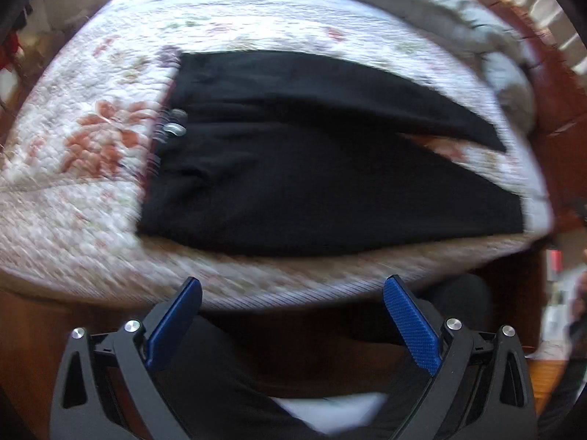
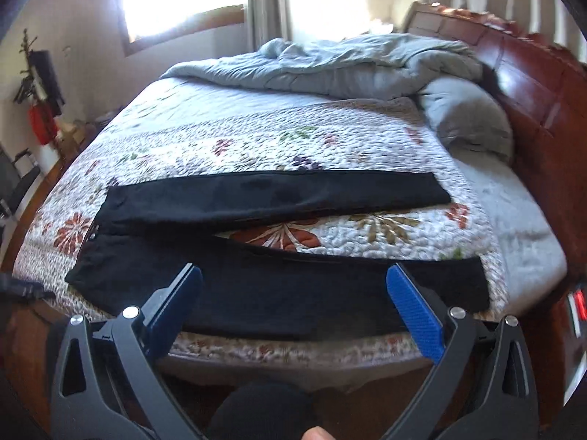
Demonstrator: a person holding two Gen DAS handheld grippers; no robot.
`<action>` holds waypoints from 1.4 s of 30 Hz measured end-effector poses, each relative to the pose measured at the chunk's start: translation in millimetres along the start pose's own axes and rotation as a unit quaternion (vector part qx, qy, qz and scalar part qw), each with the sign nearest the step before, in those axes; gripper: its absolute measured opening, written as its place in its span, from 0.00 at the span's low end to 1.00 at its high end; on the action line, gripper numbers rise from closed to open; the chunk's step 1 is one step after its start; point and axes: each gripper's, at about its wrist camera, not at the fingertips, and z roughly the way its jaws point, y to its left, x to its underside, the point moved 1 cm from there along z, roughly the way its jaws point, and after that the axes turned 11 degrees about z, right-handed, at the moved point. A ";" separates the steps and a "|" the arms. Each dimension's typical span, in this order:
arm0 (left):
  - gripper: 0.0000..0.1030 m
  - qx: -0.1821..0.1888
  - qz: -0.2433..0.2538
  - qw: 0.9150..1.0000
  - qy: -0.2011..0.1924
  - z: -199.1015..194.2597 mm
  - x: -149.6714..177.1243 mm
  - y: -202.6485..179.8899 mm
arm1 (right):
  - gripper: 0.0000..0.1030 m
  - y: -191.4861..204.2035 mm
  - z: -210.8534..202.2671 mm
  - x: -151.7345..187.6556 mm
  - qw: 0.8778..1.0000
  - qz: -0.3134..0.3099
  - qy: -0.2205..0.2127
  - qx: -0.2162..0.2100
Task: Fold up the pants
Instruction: 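Lower both grippers onto the trouser waistband and close on it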
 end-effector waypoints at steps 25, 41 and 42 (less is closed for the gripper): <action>0.96 0.205 -0.075 0.976 -0.006 199.5 -234.5 232.3 | 0.97 -92.8 238.9 -110.0 0.971 0.078 0.196 -0.114; 0.42 0.230 -0.061 0.971 0.022 210.9 -235.5 226.8 | 0.97 -315.4 275.3 -217.4 0.955 0.205 0.186 -0.107; 0.42 0.229 -0.062 0.971 0.023 210.2 -233.0 229.0 | 0.97 -334.9 290.6 -221.5 0.952 0.215 0.195 -0.095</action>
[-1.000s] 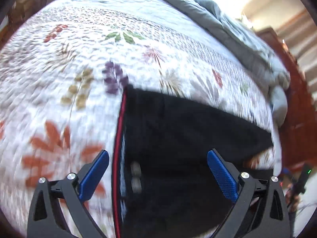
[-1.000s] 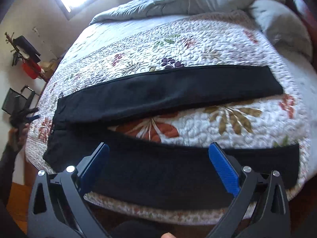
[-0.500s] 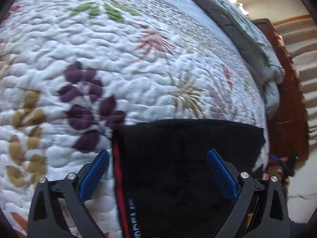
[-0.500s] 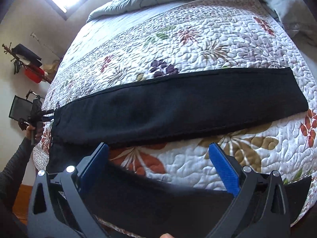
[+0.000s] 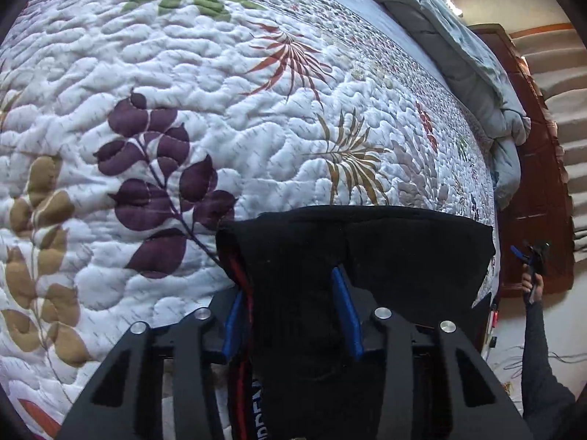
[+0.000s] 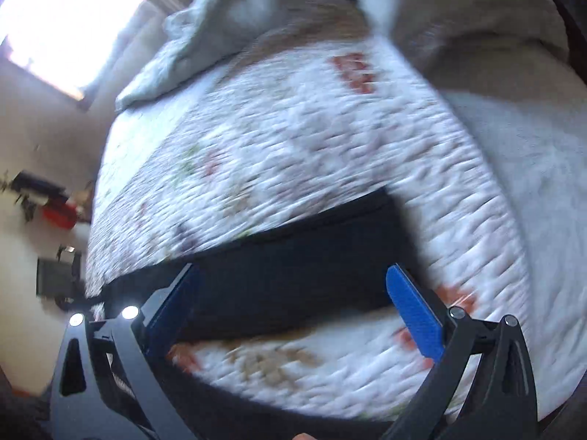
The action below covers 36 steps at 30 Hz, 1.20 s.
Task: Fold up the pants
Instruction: 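Lower both grippers onto the trouser waistband and close on it, then lift the waistband with both grippers and fold it over toward the leg hems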
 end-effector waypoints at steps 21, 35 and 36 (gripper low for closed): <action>0.33 -0.061 -0.017 0.998 -0.008 11.5 -3.9 -10.6 | 0.94 -37.0 107.8 -41.2 0.990 -0.056 0.118 -0.061; 0.13 -0.104 -0.004 0.994 -0.024 -7.8 0.5 -31.0 | 0.15 -5.8 114.8 -32.0 0.988 -0.080 0.117 -0.058; 0.13 -0.104 0.000 0.994 -0.031 -12.8 1.5 -34.8 | 0.14 -4.8 110.7 -32.0 0.989 -0.082 0.114 -0.054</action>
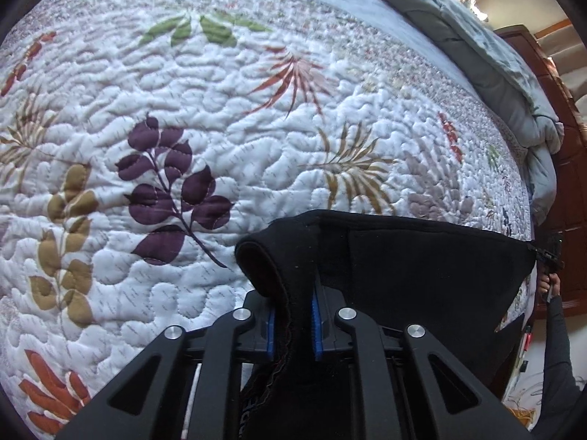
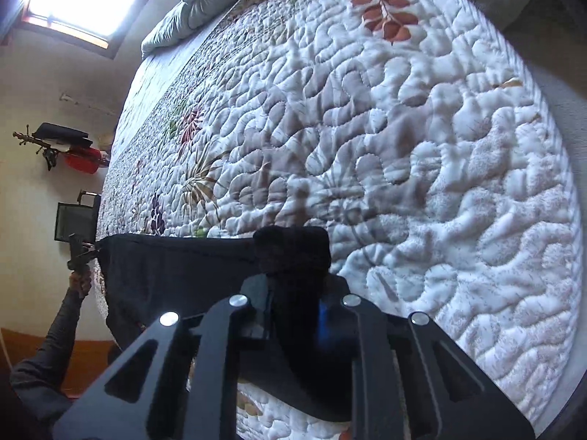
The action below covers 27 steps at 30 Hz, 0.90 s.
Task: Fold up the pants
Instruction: 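Lift the waistband with both grippers and fold it over toward the leg hems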
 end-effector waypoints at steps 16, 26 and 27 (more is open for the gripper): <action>0.11 0.023 0.099 0.987 -0.126 -121.3 39.2 -99.8 | 0.12 31.1 -91.1 90.9 0.981 -0.043 -0.159 0.106; 0.11 0.011 0.127 0.980 -0.155 -137.0 137.8 -105.4 | 0.14 27.7 -88.9 239.3 0.921 -0.129 -0.298 0.215; 0.11 0.010 0.129 0.979 -0.157 -135.3 149.4 -104.9 | 0.15 25.6 -87.2 248.8 0.918 -0.126 -0.304 0.222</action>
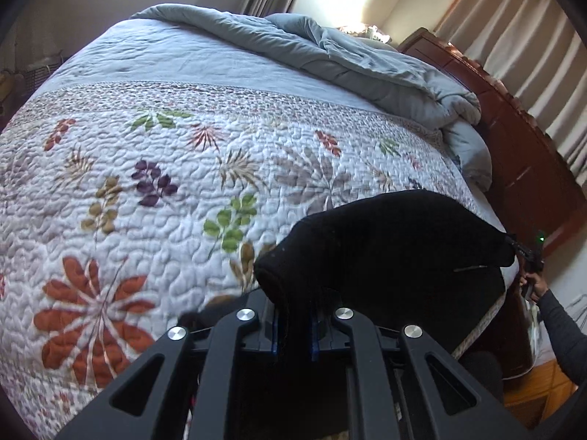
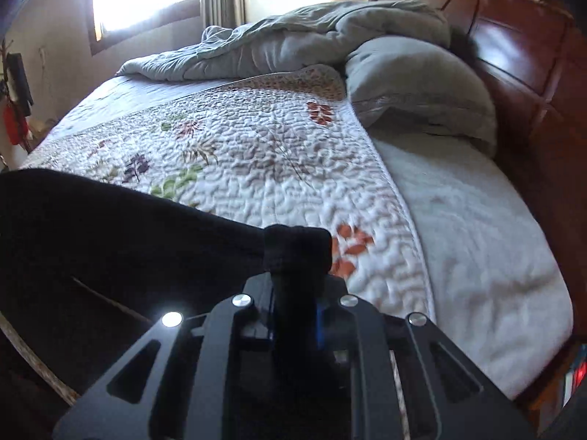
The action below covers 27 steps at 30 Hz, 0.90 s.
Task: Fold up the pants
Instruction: 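Lift the waistband with both grippers and fold it over toward the leg hems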
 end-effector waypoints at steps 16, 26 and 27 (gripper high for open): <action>0.23 -0.009 -0.031 0.997 0.073 25.0 114.0 5.2 | 0.43 2.4 -46.6 114.2 0.993 0.068 -0.009 0.100; 0.96 -0.222 0.127 0.951 0.171 9.5 160.0 -25.9 | 0.65 -1.6 -70.0 143.5 0.966 0.239 0.087 -0.040; 0.96 -0.223 0.127 0.950 0.177 5.2 165.7 -27.8 | 0.66 -0.4 -71.8 143.8 0.960 0.258 0.095 -0.059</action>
